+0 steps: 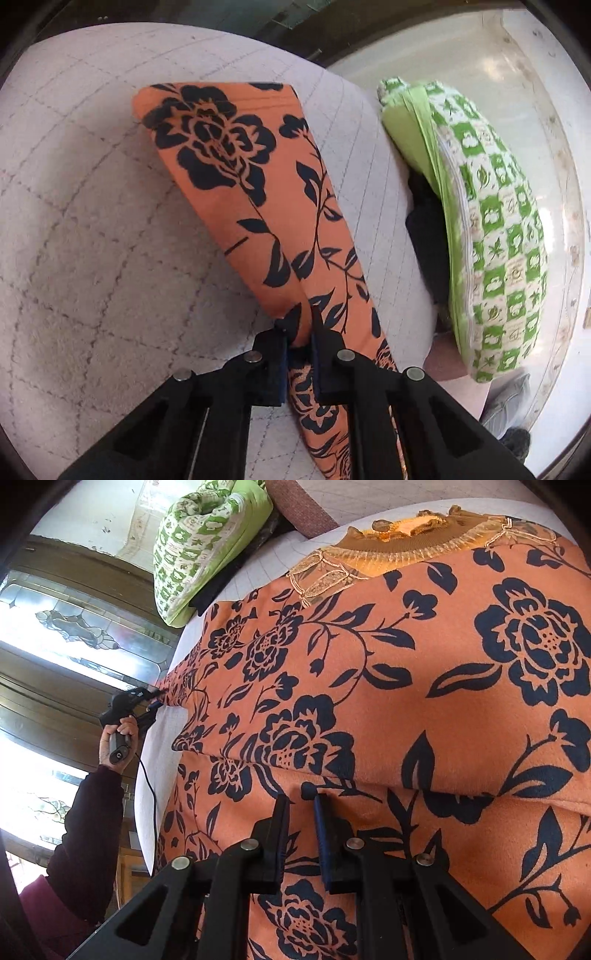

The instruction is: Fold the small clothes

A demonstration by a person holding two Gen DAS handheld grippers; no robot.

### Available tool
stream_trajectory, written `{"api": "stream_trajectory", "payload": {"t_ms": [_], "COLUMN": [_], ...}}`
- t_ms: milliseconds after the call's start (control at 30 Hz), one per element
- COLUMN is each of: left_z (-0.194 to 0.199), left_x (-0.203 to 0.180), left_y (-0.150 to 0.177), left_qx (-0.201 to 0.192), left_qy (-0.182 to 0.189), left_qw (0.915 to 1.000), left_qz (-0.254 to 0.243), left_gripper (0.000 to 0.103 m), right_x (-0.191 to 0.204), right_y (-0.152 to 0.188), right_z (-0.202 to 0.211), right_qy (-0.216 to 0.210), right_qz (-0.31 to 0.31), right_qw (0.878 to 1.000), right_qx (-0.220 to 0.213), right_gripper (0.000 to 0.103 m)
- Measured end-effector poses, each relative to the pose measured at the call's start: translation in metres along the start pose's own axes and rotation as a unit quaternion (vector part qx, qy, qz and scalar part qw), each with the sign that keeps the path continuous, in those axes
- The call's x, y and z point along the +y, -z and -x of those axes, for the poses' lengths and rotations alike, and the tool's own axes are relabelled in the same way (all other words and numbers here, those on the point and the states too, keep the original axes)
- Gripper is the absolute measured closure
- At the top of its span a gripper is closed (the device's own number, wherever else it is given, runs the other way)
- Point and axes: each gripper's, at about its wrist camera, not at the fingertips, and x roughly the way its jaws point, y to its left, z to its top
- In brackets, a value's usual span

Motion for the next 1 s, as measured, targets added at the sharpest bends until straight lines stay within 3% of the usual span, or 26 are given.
{"api": "stream_trajectory", "payload": {"t_ms": [133,233,333,433,500,600,700,867,933,1000], "left_z": [0.018,0.035,0.054,0.073,0.082,0.086,0.080,0.051,0.030,0.006], "left_x": [-0.024,-0.052,-0.093,-0.143,-0.179,-0.229,-0.269,-0.299,-0.300,-0.295], "left_y": [0.012,0.022,0.045,0.082,0.116,0.182,0.262,0.401,0.461,0.516], "left_qx": [-0.038,-0.051,-0.054,-0.053,-0.049,-0.032,-0.006,0.069,0.112,0.141], "left_qy": [-0.024,-0.023,-0.029,-0.027,-0.029,-0.029,-0.022,-0.001,-0.003,-0.030], "left_qw": [0.9980,0.9947,0.9868,0.9719,0.9561,0.9245,0.8852,0.8254,0.7975,0.7610], "left_qz": [-0.045,-0.087,-0.150,-0.228,-0.287,-0.379,-0.465,-0.560,-0.593,-0.633], "left_gripper": [0.096,0.097,0.097,0.097,0.097,0.097,0.097,0.097,0.096,0.093], "right_x": [0.003,0.006,0.000,-0.009,-0.017,-0.031,-0.041,-0.066,-0.079,-0.091], "right_y": [0.000,-0.004,-0.012,-0.020,-0.022,-0.025,-0.028,-0.026,-0.023,-0.020], "right_z": [0.005,0.019,0.041,0.068,0.086,0.112,0.138,0.191,0.211,0.226], "right_qy": [0.008,0.034,0.027,0.045,0.056,0.052,0.050,0.042,0.041,0.042], "right_qz": [0.001,0.014,-0.011,-0.028,-0.045,-0.081,-0.105,-0.144,-0.159,-0.172], "right_qw": [1.000,0.998,0.996,0.990,0.986,0.979,0.972,0.954,0.946,0.939], "right_qx": [-0.011,-0.042,-0.082,-0.128,-0.151,-0.179,-0.205,-0.261,-0.281,-0.294], "right_gripper": [0.086,0.086,0.086,0.086,0.086,0.086,0.086,0.087,0.087,0.086]}}
